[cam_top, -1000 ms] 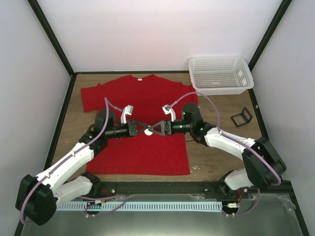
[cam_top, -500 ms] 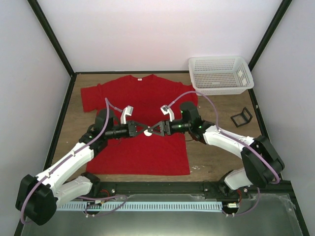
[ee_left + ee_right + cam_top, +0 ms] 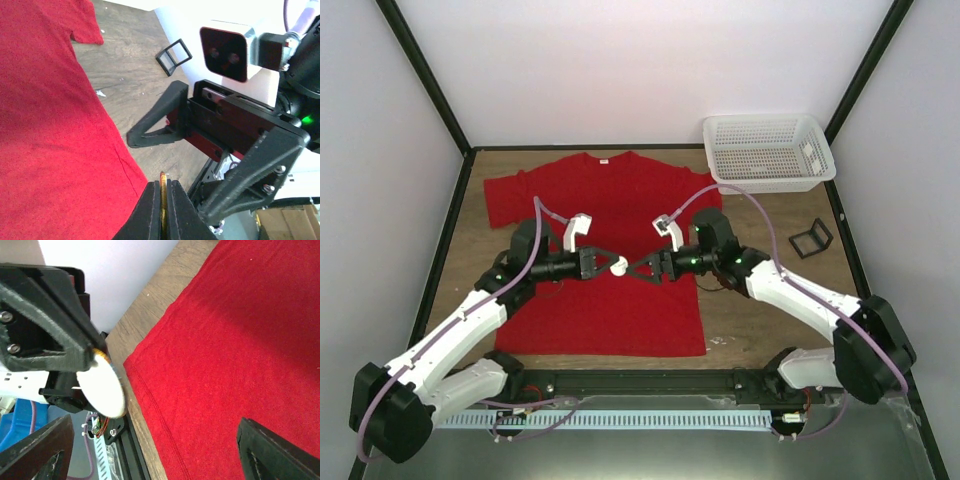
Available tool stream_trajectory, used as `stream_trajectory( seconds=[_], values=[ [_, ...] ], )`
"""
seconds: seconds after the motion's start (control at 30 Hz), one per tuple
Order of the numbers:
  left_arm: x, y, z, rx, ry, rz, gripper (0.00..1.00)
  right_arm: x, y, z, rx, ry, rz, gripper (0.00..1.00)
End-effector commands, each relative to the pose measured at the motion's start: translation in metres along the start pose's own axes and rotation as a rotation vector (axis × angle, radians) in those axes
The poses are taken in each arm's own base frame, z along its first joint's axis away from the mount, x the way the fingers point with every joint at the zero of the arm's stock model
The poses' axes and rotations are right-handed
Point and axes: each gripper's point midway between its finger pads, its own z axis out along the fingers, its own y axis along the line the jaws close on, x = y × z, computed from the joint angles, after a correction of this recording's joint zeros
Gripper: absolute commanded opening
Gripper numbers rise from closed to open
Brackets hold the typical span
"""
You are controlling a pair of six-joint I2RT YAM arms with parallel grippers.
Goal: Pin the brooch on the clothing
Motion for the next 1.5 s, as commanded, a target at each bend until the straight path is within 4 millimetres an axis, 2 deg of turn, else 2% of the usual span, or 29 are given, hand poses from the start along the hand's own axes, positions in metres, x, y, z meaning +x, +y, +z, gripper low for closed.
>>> stream_trajectory(
  seconds=[0.0, 0.17, 0.27, 0.37, 0.47, 0.57, 0.7, 1.07, 1.4, 1.47],
  values=[
    [-0.009, -0.009, -0.004, 0.004, -0.027, 0.071, 0.0, 0.0, 0.002, -0.012, 0.045, -0.015, -0.078, 0.83],
    [-0.009, -0.012, -0.003, 0.029, -0.032, 0.046, 0.0, -0.006, 0.008, -0.015, 0.031, -0.044, -0.137, 0.89],
    [-0.008, -0.018, -0.003, 0.087, -0.04, -0.006, 0.0, -0.008, 0.014, -0.015, -0.01, -0.054, -0.159, 0.88],
    [-0.007, -0.015, -0.003, 0.103, -0.046, -0.092, 0.0, -0.007, 0.022, -0.012, -0.066, -0.049, -0.139, 0.81],
    [-0.01, -0.019, -0.007, 0.16, -0.109, -0.144, 0.0, -0.007, 0.034, -0.013, -0.151, -0.067, -0.113, 0.61],
    [-0.013, -0.019, -0.012, 0.205, -0.182, -0.153, 0.0, -0.005, 0.045, -0.014, -0.245, -0.087, -0.069, 0.53],
    [-0.017, -0.024, -0.016, 0.252, -0.225, -0.154, 0.0, -0.003, 0.046, -0.012, -0.284, -0.1, -0.024, 0.49],
    [-0.016, -0.031, -0.013, 0.3, -0.195, -0.148, 0.0, -0.016, 0.046, -0.007, -0.287, -0.127, -0.015, 0.37],
    [-0.012, -0.042, -0.012, 0.316, -0.132, -0.075, 0.0, -0.022, 0.053, -0.008, -0.304, -0.127, -0.041, 0.34],
    [-0.012, -0.045, -0.012, 0.322, -0.115, -0.051, 0.0, -0.019, 0.053, -0.007, -0.308, -0.108, -0.052, 0.29]
  ],
)
